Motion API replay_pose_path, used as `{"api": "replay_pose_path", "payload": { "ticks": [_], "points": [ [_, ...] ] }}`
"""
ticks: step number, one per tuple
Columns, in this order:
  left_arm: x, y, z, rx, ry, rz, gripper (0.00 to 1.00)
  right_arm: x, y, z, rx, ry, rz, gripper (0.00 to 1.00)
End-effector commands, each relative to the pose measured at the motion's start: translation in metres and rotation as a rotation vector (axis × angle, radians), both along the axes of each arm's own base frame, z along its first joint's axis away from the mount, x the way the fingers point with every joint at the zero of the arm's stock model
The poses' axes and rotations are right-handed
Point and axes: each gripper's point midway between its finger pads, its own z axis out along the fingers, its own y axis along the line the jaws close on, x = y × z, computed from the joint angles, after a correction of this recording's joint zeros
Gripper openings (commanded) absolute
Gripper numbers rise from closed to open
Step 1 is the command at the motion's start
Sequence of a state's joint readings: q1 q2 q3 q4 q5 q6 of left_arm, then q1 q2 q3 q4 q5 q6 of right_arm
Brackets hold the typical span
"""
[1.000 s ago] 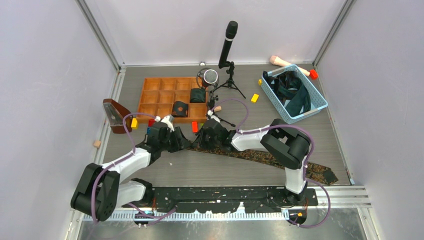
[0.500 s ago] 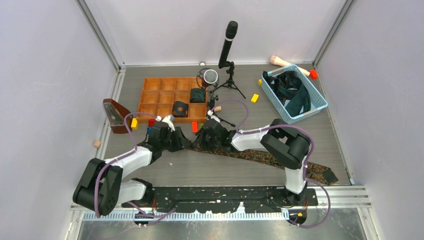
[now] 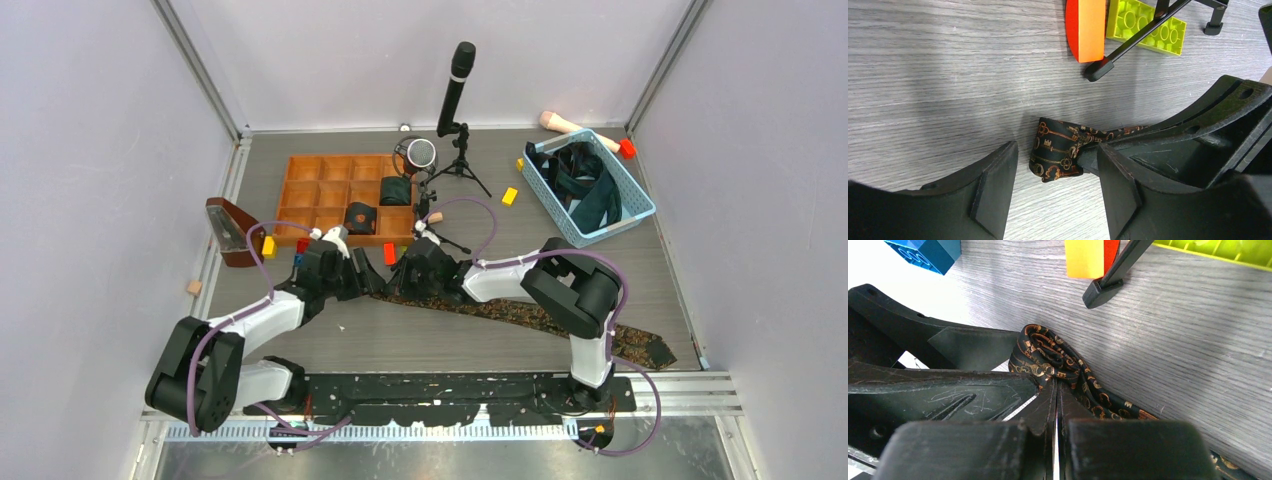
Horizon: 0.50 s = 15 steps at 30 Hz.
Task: Roll the ties
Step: Roll the tie at the center of the board.
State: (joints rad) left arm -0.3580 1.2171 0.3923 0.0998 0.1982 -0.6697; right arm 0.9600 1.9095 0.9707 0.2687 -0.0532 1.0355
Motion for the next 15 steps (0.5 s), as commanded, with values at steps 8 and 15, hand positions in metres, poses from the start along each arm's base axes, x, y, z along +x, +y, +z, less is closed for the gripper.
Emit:
{"api": "replay_pose_path", "payload": {
  "ticks": [8, 15],
  "points": [
    [-0.006, -0.015, -0.002, -0.059, -0.001, -0.082, 0.46, -0.003, -0.007, -0.010, -0.035, 0.013, -0.010, 0.00],
    [-0.012, -0.018, 0.006, -0.081, -0.031, -0.117, 0.25, -0.002, -0.006, -0.010, -0.030, 0.010, -0.011, 0.00]
  ]
}}
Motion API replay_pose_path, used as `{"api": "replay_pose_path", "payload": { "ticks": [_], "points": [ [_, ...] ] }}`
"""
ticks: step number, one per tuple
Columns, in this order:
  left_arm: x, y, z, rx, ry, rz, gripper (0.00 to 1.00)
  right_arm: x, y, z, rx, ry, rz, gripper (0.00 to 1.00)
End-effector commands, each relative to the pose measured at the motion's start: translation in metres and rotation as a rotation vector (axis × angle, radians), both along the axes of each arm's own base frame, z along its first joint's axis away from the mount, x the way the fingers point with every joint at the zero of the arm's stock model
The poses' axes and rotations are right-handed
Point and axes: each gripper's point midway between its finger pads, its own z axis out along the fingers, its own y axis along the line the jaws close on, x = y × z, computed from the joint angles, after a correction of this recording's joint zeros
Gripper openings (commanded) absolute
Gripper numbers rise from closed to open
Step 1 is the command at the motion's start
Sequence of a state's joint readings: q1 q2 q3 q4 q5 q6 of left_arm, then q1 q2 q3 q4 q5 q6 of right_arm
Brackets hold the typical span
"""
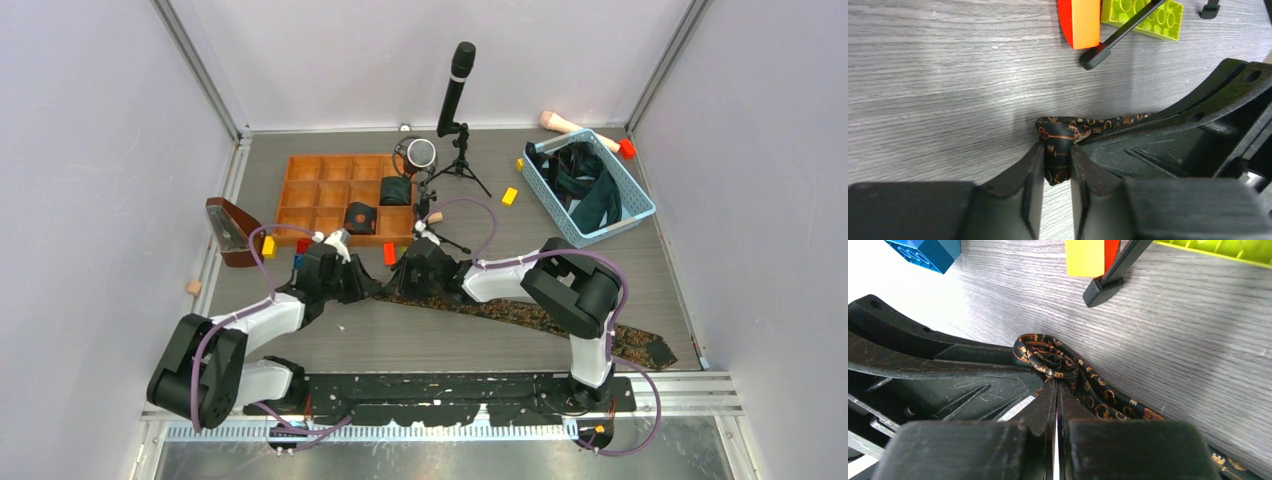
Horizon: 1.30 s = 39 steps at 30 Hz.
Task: Roll the ties
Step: Roll the tie at the center of the board.
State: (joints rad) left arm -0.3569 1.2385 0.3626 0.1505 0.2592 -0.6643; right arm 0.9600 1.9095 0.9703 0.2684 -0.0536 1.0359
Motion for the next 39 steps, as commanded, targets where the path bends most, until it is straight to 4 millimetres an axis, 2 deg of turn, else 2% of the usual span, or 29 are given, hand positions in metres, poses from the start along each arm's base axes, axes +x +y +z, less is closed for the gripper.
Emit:
{"api": "replay_pose_path", "payload": {
  "ticks": [1, 4, 8, 12, 13, 14, 15, 16, 17, 18, 19, 21, 22, 23, 24, 25, 26, 27, 28, 29, 30, 31, 32, 33, 39],
  "points": [
    [-0.004, -0.010, 0.014, -0.047, -0.046, -0.071, 0.21, -0.001, -0.005, -0.008, -0.025, 0.007, -0.010, 0.00],
    [-0.004, -0.010, 0.016, -0.043, -0.053, -0.073, 0.12, 0.000, -0.002, 0.001, -0.009, -0.016, 0.002, 0.00],
    [-0.002, -0.007, 0.019, -0.016, -0.055, -0.063, 0.05, 0.002, 0.001, 0.019, 0.015, -0.079, 0.040, 0.02],
    [0.002, -0.001, 0.020, 0.057, -0.067, -0.038, 0.01, 0.004, -0.007, 0.058, 0.046, -0.182, 0.053, 0.09],
    [0.003, -0.001, 0.021, 0.081, -0.073, -0.034, 0.00, 0.002, -0.012, 0.059, 0.035, -0.190, 0.052, 0.09],
    [0.003, 0.000, 0.022, 0.109, -0.076, -0.029, 0.00, 0.003, -0.015, 0.074, 0.048, -0.225, 0.050, 0.11],
    [0.003, 0.002, 0.020, 0.144, -0.073, -0.024, 0.00, 0.002, -0.023, 0.073, 0.030, -0.233, 0.038, 0.12],
    [0.004, 0.003, 0.021, 0.178, -0.078, -0.019, 0.00, 0.005, -0.028, 0.087, 0.037, -0.270, 0.017, 0.13],
    [0.004, 0.004, 0.021, 0.212, -0.083, -0.015, 0.00, 0.003, -0.036, 0.084, 0.019, -0.269, 0.009, 0.13],
    [0.005, 0.005, 0.021, 0.251, -0.092, -0.007, 0.00, 0.004, -0.042, 0.096, 0.026, -0.299, -0.012, 0.13],
    [0.007, 0.005, 0.023, 0.282, -0.103, 0.000, 0.00, 0.001, -0.050, 0.091, 0.005, -0.294, -0.019, 0.14],
    [0.006, 0.004, 0.022, 0.355, -0.114, -0.001, 0.00, 0.002, -0.067, 0.107, 0.005, -0.336, -0.070, 0.14],
    [0.007, 0.004, 0.023, 0.393, -0.123, 0.005, 0.00, 0.000, -0.076, 0.102, -0.016, -0.334, -0.080, 0.15],
    [0.006, 0.003, 0.023, 0.427, -0.129, 0.004, 0.00, 0.002, -0.083, 0.112, -0.011, -0.359, -0.109, 0.16],
    [0.008, 0.006, 0.024, 0.473, -0.143, 0.020, 0.00, -0.001, -0.092, 0.107, -0.033, -0.356, -0.117, 0.17],
    [0.007, 0.005, 0.024, 0.510, -0.153, 0.020, 0.00, 0.000, -0.099, 0.117, -0.027, -0.382, -0.141, 0.19],
    [0.005, 0.002, 0.024, 0.547, -0.167, 0.014, 0.00, -0.002, -0.108, 0.113, -0.050, -0.380, -0.151, 0.20],
    [0.006, 0.001, 0.025, 0.581, -0.180, 0.018, 0.00, -0.002, -0.115, 0.124, -0.038, -0.406, -0.179, 0.23],
    [0.005, -0.001, 0.026, 0.617, -0.193, 0.018, 0.00, -0.004, -0.123, 0.119, -0.057, -0.404, -0.188, 0.24],
    [0.005, -0.004, 0.028, 0.653, -0.207, 0.017, 0.00, -0.004, -0.131, 0.131, -0.043, -0.429, -0.216, 0.26],
    [0.005, -0.005, 0.028, 0.696, -0.220, 0.020, 0.00, -0.006, -0.139, 0.126, -0.064, -0.428, -0.227, 0.28],
    [0.005, -0.007, 0.030, 0.732, -0.234, 0.023, 0.00, -0.006, -0.147, 0.137, -0.050, -0.451, -0.253, 0.30],
    [0.005, -0.009, 0.031, 0.770, -0.245, 0.024, 0.00, -0.008, -0.154, 0.133, -0.068, -0.450, -0.260, 0.31],
    [0.004, -0.012, 0.032, 0.807, -0.259, 0.024, 0.00, -0.008, -0.161, 0.141, -0.063, -0.469, -0.282, 0.32],
    [0.004, -0.027, 0.042, 1.016, -0.341, 0.010, 0.00, -0.013, -0.198, 0.143, -0.137, -0.485, -0.354, 0.34]
  ]
}}
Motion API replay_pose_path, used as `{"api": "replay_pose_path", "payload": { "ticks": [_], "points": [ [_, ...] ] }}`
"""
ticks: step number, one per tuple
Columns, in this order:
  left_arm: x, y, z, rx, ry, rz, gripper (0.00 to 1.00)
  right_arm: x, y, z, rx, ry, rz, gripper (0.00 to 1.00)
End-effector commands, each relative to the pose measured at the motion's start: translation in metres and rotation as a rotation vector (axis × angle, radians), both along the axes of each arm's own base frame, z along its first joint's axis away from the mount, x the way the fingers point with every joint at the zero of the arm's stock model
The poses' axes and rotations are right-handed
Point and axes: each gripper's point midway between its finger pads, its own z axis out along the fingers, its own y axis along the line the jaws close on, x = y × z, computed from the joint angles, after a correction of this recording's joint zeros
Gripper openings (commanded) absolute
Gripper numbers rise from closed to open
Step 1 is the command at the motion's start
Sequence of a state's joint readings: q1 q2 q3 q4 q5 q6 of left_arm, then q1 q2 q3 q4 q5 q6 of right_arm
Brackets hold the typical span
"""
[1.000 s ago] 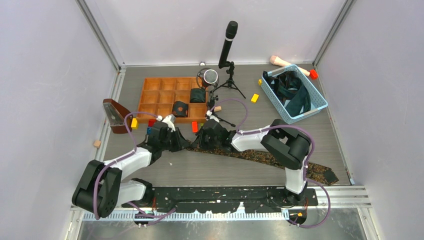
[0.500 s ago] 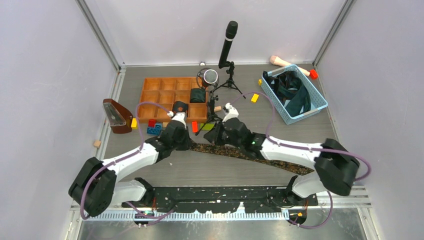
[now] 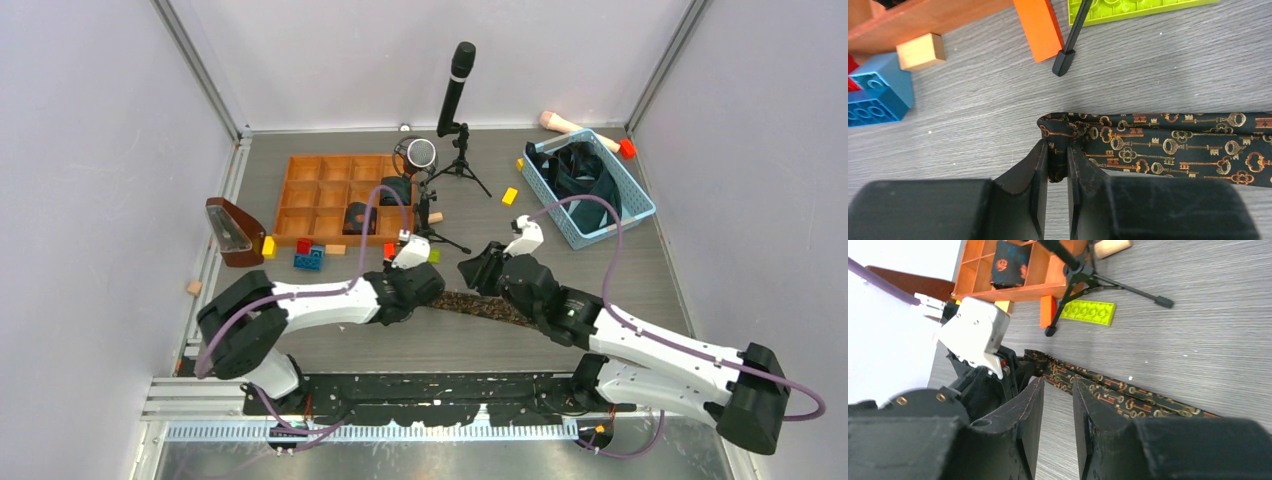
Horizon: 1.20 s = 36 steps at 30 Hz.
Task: Roll the ties
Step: Roll the tie at the center of the board.
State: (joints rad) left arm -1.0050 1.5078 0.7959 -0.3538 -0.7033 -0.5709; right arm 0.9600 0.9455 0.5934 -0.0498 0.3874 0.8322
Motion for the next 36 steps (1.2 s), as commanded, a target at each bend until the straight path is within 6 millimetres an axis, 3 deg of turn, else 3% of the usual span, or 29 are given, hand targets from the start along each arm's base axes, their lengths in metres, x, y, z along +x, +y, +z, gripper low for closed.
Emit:
{"api": "replay_pose_path", "payload": {
  "ticks": [1, 9, 16, 36],
  "points": [
    [0.006, 0.007, 0.021, 0.204, -0.134, 0.048, 0.00, 0.004, -0.033, 0.000, -0.067, -0.023, -0.116, 0.35],
    [-0.004, -0.019, 0.012, 0.371, -0.167, 0.008, 0.00, -0.003, -0.060, -0.001, -0.063, -0.015, -0.187, 0.35],
    [-0.009, -0.033, 0.002, 0.410, -0.154, -0.016, 0.00, -0.007, -0.078, 0.000, -0.061, -0.023, -0.237, 0.38],
    [-0.018, -0.060, -0.011, 0.268, -0.063, -0.099, 0.33, -0.006, -0.083, -0.018, -0.073, 0.023, -0.282, 0.41]
  ]
}}
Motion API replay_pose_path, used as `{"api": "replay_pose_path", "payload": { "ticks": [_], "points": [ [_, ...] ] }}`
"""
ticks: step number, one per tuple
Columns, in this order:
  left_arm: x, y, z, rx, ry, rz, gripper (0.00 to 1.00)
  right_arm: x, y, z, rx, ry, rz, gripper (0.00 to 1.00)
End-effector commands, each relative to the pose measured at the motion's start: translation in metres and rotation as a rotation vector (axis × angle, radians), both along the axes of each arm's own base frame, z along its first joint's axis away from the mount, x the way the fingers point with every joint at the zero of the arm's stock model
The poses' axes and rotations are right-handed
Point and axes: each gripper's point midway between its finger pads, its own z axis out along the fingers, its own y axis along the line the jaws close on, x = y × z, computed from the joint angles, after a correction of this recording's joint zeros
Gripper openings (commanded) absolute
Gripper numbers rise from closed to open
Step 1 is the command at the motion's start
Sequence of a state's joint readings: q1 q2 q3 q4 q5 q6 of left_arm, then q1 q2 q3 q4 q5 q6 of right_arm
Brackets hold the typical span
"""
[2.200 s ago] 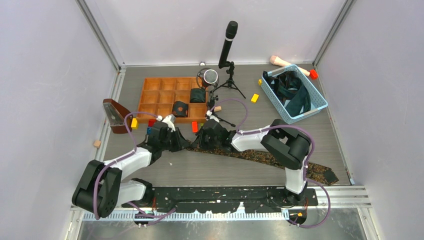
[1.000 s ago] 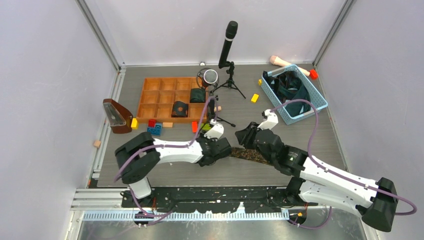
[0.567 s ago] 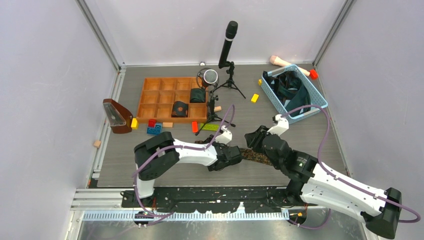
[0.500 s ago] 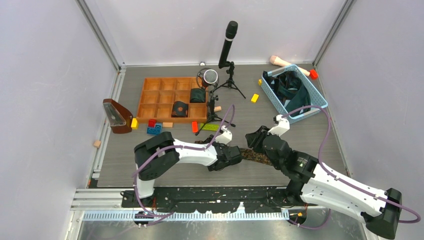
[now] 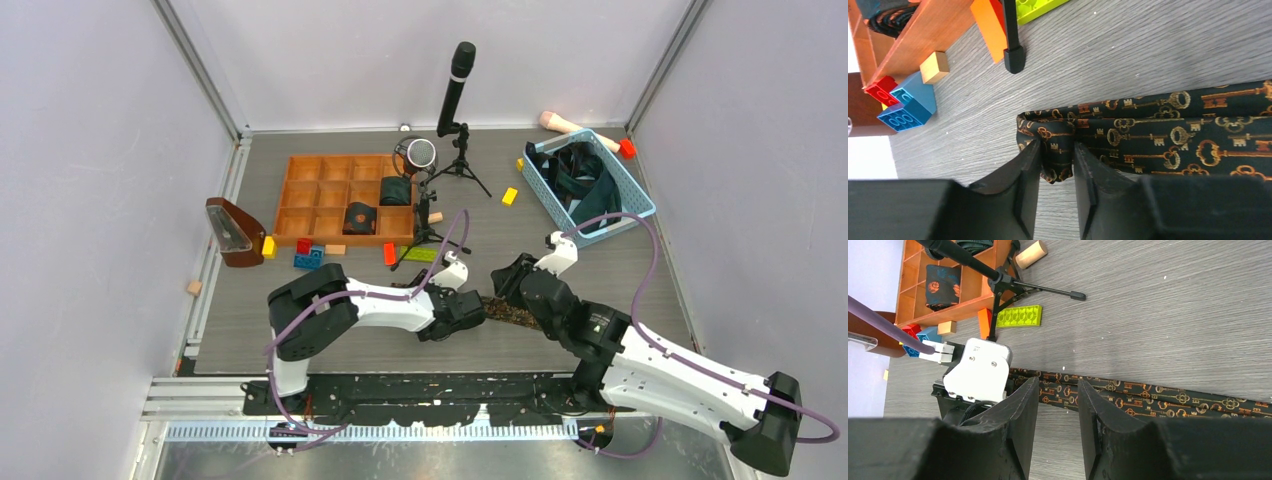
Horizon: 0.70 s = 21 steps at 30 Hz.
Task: Roll the ties
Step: Roll the tie at the center of the board.
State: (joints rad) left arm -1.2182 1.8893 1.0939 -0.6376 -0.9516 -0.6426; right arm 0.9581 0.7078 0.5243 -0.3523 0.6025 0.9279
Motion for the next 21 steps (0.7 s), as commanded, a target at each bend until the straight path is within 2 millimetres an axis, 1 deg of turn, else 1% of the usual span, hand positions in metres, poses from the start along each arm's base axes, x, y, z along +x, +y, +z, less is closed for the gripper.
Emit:
{"api": "replay_pose_path", "payload": {
  "ticks": [1, 5, 10, 17, 19, 21],
  "points": [
    [-0.002, -0.019, 0.007, -0.116, 0.007, -0.018, 0.36, 0.006, -0.005, 0.002, 0.007, -0.011, -0.052, 0.41],
    [-0.003, -0.023, 0.010, -0.144, 0.015, -0.027, 0.40, 0.007, -0.002, -0.002, -0.002, 0.002, -0.051, 0.42],
    [-0.005, -0.028, 0.011, -0.187, 0.032, -0.037, 0.40, 0.007, 0.001, -0.005, -0.002, 0.012, -0.047, 0.43],
    [-0.007, -0.035, 0.010, -0.234, 0.056, -0.058, 0.37, 0.008, 0.003, -0.007, -0.006, 0.016, -0.045, 0.43],
    [-0.006, -0.035, 0.009, -0.243, 0.062, -0.054, 0.35, 0.009, 0.004, -0.007, -0.006, 0.019, -0.043, 0.43],
    [-0.005, -0.033, 0.008, -0.249, 0.067, -0.050, 0.30, 0.009, 0.005, -0.008, -0.006, 0.022, -0.040, 0.43]
  ]
}}
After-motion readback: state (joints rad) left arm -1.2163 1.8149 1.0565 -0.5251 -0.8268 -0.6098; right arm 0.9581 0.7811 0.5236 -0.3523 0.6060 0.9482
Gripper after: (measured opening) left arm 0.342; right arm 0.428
